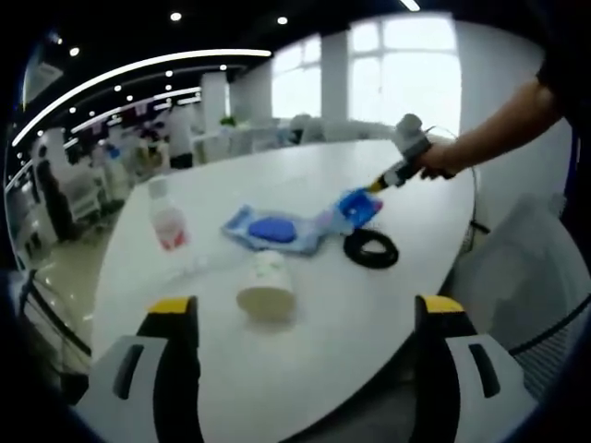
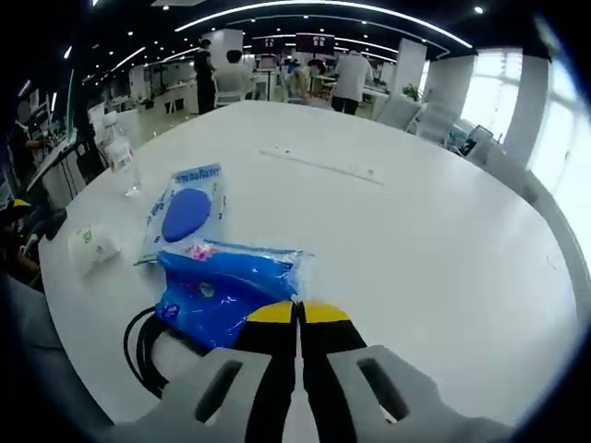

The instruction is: Arrange the tabletop items into an orderly group along one side of the table until the central work area is clear of visible clutter.

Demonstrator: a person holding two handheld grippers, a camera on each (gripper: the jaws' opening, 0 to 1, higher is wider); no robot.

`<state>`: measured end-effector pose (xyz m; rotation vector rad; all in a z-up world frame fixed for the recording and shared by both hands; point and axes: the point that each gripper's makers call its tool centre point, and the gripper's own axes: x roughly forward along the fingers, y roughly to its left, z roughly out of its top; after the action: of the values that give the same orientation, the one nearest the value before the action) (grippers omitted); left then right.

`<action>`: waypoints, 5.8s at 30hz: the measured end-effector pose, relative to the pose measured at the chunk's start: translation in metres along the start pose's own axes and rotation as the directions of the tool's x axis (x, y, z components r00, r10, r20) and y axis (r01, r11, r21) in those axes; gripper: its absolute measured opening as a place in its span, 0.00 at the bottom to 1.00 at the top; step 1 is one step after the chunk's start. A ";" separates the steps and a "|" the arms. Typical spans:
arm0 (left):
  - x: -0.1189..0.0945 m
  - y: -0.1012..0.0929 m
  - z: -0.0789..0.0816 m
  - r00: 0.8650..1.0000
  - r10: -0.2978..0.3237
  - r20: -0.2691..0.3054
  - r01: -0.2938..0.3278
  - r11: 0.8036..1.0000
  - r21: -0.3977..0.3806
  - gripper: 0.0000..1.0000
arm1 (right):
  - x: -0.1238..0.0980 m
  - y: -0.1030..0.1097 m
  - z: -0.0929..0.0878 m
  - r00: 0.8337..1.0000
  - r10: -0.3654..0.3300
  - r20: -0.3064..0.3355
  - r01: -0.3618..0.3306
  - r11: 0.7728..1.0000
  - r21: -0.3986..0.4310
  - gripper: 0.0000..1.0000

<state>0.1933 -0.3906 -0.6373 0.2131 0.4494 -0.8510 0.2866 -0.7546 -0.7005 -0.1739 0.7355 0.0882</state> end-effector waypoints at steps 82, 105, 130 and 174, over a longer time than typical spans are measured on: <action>-0.003 0.012 0.009 0.997 0.060 0.052 -0.060 0.998 -0.011 1.00 | 0.007 0.142 0.031 0.960 0.267 0.080 -0.268 0.963 0.004 0.42; -0.002 0.014 0.007 0.996 0.073 0.047 -0.072 0.997 -0.016 0.99 | 0.031 0.167 0.018 0.956 0.292 0.022 -0.292 0.953 0.081 0.41; -0.004 0.018 0.007 0.995 0.094 0.039 -0.093 0.995 -0.025 0.96 | 0.064 0.172 0.015 0.966 0.256 -0.039 -0.227 0.910 0.348 0.26; -0.003 0.015 0.007 0.997 0.077 0.031 -0.077 0.997 0.007 0.92 | 0.063 0.120 0.038 0.986 0.158 -0.049 -0.126 0.912 0.391 0.00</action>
<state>0.2050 -0.3815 -0.6299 0.2234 0.4063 -0.7797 0.3413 -0.6280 -0.7302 0.2575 0.8310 0.0729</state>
